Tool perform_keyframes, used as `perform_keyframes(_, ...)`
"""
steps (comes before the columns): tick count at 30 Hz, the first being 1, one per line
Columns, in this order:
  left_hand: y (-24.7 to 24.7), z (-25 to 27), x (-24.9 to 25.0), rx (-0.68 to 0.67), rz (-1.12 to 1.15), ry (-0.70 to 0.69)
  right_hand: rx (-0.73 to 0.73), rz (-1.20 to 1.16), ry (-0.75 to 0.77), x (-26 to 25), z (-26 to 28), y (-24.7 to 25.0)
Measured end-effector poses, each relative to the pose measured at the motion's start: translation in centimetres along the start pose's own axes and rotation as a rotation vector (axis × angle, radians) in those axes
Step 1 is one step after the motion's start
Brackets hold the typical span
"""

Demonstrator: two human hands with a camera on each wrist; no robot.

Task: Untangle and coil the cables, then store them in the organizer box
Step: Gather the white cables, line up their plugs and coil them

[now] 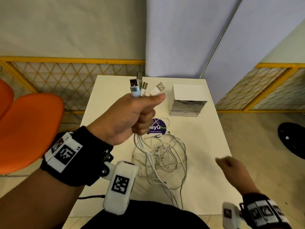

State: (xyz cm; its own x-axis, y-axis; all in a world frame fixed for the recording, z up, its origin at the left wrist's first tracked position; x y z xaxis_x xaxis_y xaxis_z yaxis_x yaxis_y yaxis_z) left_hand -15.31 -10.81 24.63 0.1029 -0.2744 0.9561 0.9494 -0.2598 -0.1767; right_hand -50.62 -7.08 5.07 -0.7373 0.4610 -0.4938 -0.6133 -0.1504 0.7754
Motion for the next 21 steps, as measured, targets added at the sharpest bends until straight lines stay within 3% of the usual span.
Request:
perform_keyframes(2, -0.6, -0.1, -0.1, -0.057, 0.024, -0.001, -0.056, -0.227, 0.235, -7.4, 1.1, 1.2)
perform_keyframes(5, -1.6, -0.1, -0.2, -0.122, 0.055, -0.032, -0.395, -0.429, 0.603, -17.4, 5.8, 2.5)
perform_keyframes(7, -2.3, 0.0, -0.1, -0.141, 0.134, -0.084, -0.678, -0.457, 0.694, -21.5, 8.7, 2.1)
perform_keyframes(9, -2.6, 0.1, 0.3, -0.139, 0.243, -0.146, -0.811, -0.419, 0.716, -23.9, 10.3, 1.0)
perform_keyframes(14, -1.9, 0.8, 2.0, -0.156, 0.358, -0.269, -0.736, -0.412, 0.543, -23.4, 9.4, -2.0)
perform_keyframes(21, 0.1, 2.9, 4.6, -0.241, 0.374, -0.327, -0.699, -0.291, 0.161, -7.7, 4.5, -4.6)
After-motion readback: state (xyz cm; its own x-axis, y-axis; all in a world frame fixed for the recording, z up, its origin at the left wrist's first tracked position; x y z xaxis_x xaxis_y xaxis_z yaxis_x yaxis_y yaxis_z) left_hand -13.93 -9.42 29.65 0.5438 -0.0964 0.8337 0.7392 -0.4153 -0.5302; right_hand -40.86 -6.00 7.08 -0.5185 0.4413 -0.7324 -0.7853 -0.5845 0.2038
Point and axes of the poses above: each hand's wrist, its own z-axis away from the middle knuckle, its own y-axis out of the back of the hand, x = y × z, the point moved 2 cm from there along -z, towards the middle knuckle, and after that the axes turned 2 degrees about -y, right-handed, at the moved point
